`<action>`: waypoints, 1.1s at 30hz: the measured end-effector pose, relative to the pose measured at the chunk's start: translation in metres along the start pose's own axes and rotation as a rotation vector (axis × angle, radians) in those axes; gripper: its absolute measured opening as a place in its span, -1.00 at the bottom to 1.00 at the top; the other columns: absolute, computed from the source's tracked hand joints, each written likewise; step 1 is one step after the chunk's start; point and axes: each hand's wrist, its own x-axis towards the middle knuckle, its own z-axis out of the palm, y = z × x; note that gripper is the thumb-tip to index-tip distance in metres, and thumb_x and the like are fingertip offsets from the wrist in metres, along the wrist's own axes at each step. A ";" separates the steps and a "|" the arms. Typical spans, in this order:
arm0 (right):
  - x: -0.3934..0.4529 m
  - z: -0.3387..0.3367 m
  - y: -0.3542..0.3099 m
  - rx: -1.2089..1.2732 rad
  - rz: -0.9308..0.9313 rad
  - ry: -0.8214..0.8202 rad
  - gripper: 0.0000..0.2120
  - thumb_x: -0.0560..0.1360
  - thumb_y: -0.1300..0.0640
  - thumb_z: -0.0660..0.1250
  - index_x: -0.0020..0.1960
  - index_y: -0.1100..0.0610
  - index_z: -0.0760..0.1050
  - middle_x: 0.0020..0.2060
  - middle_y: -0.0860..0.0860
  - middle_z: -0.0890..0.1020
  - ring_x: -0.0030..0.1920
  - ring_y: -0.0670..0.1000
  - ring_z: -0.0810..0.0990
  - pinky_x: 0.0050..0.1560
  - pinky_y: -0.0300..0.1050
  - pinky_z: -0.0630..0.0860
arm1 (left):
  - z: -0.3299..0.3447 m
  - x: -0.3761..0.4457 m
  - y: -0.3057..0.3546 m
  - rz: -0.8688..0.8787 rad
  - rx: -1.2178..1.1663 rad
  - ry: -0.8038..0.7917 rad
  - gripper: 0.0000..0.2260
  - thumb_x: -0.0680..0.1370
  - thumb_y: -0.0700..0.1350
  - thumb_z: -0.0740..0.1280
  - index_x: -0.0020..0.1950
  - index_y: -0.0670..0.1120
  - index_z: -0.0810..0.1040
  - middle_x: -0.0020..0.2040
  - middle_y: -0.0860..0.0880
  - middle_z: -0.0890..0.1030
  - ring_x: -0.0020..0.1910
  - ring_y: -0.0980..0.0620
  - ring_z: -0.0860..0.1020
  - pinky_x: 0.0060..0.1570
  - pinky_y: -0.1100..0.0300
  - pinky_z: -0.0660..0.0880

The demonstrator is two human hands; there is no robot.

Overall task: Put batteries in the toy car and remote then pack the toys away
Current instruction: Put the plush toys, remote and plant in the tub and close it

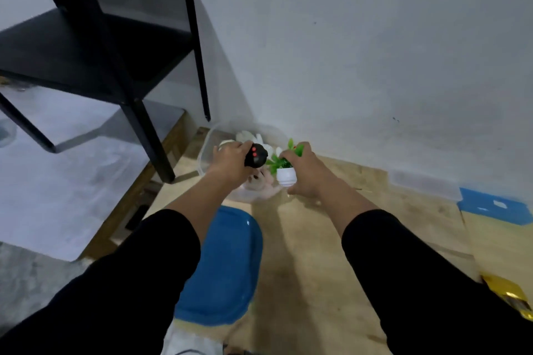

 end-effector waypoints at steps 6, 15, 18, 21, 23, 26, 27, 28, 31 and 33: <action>0.068 0.004 -0.011 -0.025 0.059 -0.017 -0.19 0.28 0.12 0.53 0.42 0.01 0.22 0.30 0.18 0.16 0.19 0.23 0.40 0.21 0.07 0.46 | 0.000 0.053 -0.015 -0.081 -0.139 0.020 -0.56 0.52 -0.06 0.33 0.36 -0.18 0.38 0.22 -0.21 0.48 0.17 -0.16 0.49 0.08 0.11 0.43; 0.102 0.033 -0.019 -0.445 0.014 -0.152 -0.08 0.34 -0.16 0.45 0.52 -0.06 -0.01 0.52 0.13 -0.07 0.53 0.19 -0.11 0.46 0.25 0.02 | 0.031 0.067 -0.038 -0.185 -0.080 -0.012 -0.25 0.50 0.29 0.23 0.48 -0.20 0.17 0.36 -0.22 0.34 0.26 -0.19 0.44 0.08 0.04 0.46; 0.105 0.030 -0.021 -0.534 0.015 -0.247 -0.11 0.40 -0.28 0.33 0.53 -0.05 -0.07 0.54 0.07 -0.17 0.52 0.16 -0.26 0.42 0.34 -0.17 | 0.034 0.071 -0.040 -0.214 -0.057 -0.014 -0.21 0.49 0.36 0.12 0.47 -0.22 0.17 0.38 -0.23 0.30 0.28 -0.19 0.41 0.11 0.03 0.46; 0.099 0.037 -0.018 -0.497 0.103 -0.338 -0.28 0.53 -0.32 0.04 0.53 -0.12 -0.22 0.53 0.05 -0.27 0.51 0.10 -0.35 0.42 0.36 -0.28 | 0.038 0.066 -0.036 -0.292 -0.105 -0.063 -0.18 0.51 0.36 0.06 0.50 -0.27 0.08 0.43 -0.25 0.26 0.33 -0.20 0.38 0.19 0.01 0.40; 0.092 0.047 -0.016 -0.454 0.167 -0.364 -0.37 0.56 -0.29 -0.08 0.50 -0.17 -0.32 0.52 0.05 -0.28 0.50 0.08 -0.36 0.42 0.35 -0.27 | 0.044 0.059 -0.033 -0.337 -0.194 -0.092 -0.17 0.54 0.32 0.03 0.54 -0.25 -0.16 0.50 -0.25 0.15 0.40 -0.21 0.30 0.27 -0.02 0.33; 0.087 0.052 -0.017 -0.378 0.195 -0.338 -0.40 0.59 -0.23 -0.07 0.49 -0.19 -0.34 0.52 0.06 -0.29 0.51 0.10 -0.34 0.42 0.34 -0.25 | 0.047 0.053 -0.030 -0.372 -0.308 -0.097 -0.19 0.56 0.29 0.03 0.52 -0.16 -0.31 0.52 -0.26 0.05 0.44 -0.23 0.25 0.30 -0.05 0.30; 0.087 0.050 -0.018 -0.344 0.195 -0.313 -0.40 0.59 -0.21 -0.03 0.50 -0.20 -0.30 0.52 0.06 -0.29 0.51 0.13 -0.33 0.42 0.34 -0.24 | 0.046 0.053 -0.030 -0.373 -0.319 -0.102 -0.22 0.57 0.28 0.03 0.53 -0.12 -0.32 0.52 -0.28 0.06 0.43 -0.24 0.25 0.30 -0.05 0.29; 0.087 0.048 -0.019 -0.311 0.190 -0.281 -0.40 0.59 -0.19 0.01 0.50 -0.22 -0.26 0.52 0.06 -0.29 0.51 0.15 -0.32 0.42 0.34 -0.22 | 0.043 0.051 -0.031 -0.354 -0.308 -0.098 -0.26 0.58 0.25 0.03 0.53 -0.07 -0.32 0.49 -0.30 0.12 0.40 -0.24 0.29 0.28 -0.05 0.31; 0.081 0.040 -0.021 -0.252 0.133 -0.151 -0.38 0.57 -0.09 0.17 0.49 -0.26 -0.11 0.51 0.03 -0.32 0.52 0.19 -0.24 0.46 0.27 -0.11 | 0.033 0.047 -0.037 -0.229 -0.158 -0.014 -0.35 0.62 0.11 0.10 0.55 0.07 -0.24 0.30 -0.27 0.44 0.21 -0.23 0.47 0.05 0.01 0.43; 0.073 0.034 -0.021 -0.217 0.101 -0.081 -0.37 0.56 -0.06 0.21 0.48 -0.28 -0.07 0.52 0.00 -0.30 0.53 0.18 -0.20 0.47 0.20 -0.06 | 0.027 0.043 -0.039 -0.225 -0.050 -0.014 -0.37 0.61 0.06 0.13 0.56 0.05 -0.15 0.24 -0.22 0.50 0.17 -0.20 0.50 -0.01 0.03 0.45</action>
